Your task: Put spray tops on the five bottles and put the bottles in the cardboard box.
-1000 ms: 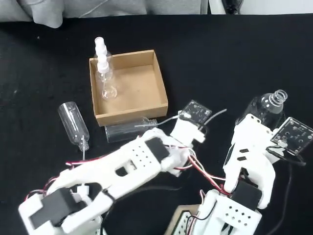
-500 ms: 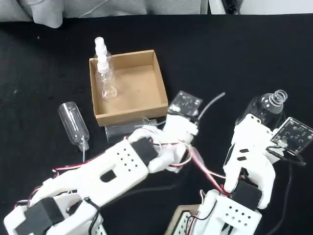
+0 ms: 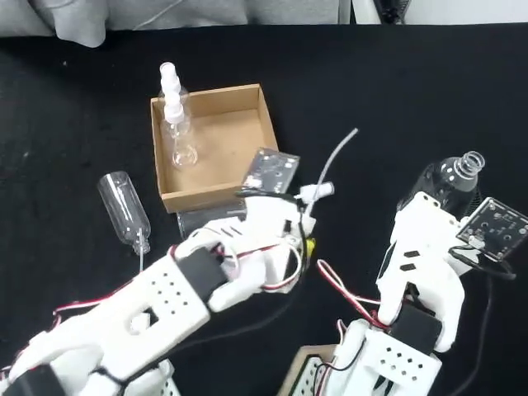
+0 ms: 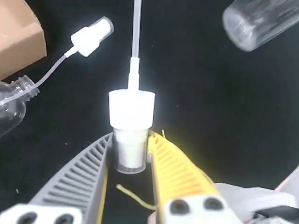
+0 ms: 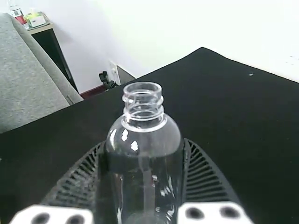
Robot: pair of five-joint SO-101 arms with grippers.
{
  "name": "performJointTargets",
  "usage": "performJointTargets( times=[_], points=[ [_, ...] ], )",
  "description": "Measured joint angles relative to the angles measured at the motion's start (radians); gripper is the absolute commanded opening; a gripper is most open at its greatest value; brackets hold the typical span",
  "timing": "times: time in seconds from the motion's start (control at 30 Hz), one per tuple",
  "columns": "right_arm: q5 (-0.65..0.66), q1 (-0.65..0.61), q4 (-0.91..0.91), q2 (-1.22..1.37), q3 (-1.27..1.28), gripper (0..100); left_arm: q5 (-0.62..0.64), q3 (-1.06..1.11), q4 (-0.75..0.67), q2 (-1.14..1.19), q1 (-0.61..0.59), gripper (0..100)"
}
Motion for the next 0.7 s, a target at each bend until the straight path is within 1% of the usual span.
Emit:
performJointTargets(
  times=[0.17, 0.37, 0.53, 0.7],
  points=[
    [0.038, 0.000, -0.006, 0.000, 0.020, 7.1, 0.005, 0.040, 0.000, -0.120, -0.014, 3],
    [0.044, 0.000, -0.006, 0.000, 0.020, 7.1, 0.009, 0.040, 0.000, -0.212, -0.121, 3],
    [0.044, 0.000, -0.006, 0.000, 0.020, 7.1, 0.011, 0.040, 0.002, -0.279, -0.164, 3],
    [0.044, 0.000, -0.006, 0.000, 0.021, 7.1, 0.133, 0.078, 0.002, -0.359, -0.227, 3]
  ],
)
